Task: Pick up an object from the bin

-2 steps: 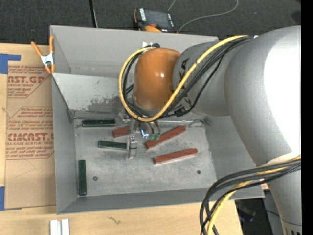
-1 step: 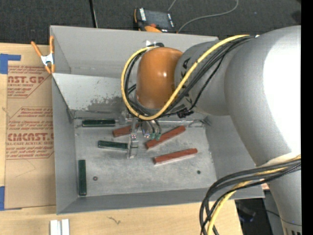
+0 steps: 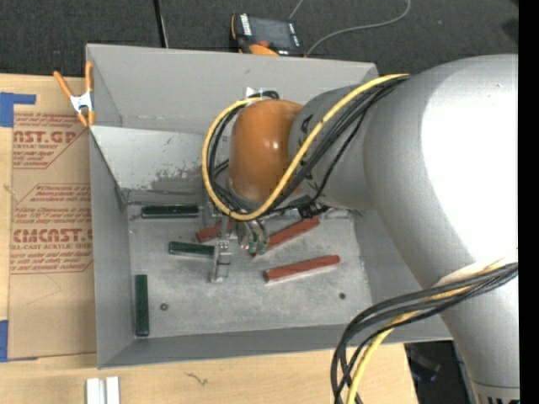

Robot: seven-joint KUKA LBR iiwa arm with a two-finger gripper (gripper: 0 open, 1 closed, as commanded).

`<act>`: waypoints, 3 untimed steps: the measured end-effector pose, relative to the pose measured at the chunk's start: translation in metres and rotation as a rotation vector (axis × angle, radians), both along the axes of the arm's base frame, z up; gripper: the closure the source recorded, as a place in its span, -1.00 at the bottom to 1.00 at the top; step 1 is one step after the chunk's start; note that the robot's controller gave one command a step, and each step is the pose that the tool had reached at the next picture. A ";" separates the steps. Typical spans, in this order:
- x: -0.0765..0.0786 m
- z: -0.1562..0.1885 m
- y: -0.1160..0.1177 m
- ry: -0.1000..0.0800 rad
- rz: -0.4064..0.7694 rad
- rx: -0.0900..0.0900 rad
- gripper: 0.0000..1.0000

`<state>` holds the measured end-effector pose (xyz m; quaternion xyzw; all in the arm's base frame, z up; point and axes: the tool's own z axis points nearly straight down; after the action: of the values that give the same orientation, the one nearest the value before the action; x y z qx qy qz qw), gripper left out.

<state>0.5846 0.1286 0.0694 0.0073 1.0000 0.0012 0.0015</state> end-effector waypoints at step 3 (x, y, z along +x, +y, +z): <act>0.005 0.084 0.002 -0.007 0.001 0.001 1.00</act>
Offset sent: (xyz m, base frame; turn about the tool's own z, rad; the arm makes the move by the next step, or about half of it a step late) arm 0.0000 0.0000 0.0000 0.0000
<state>0.5892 0.1307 0.1529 0.0068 1.0000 0.0018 0.0047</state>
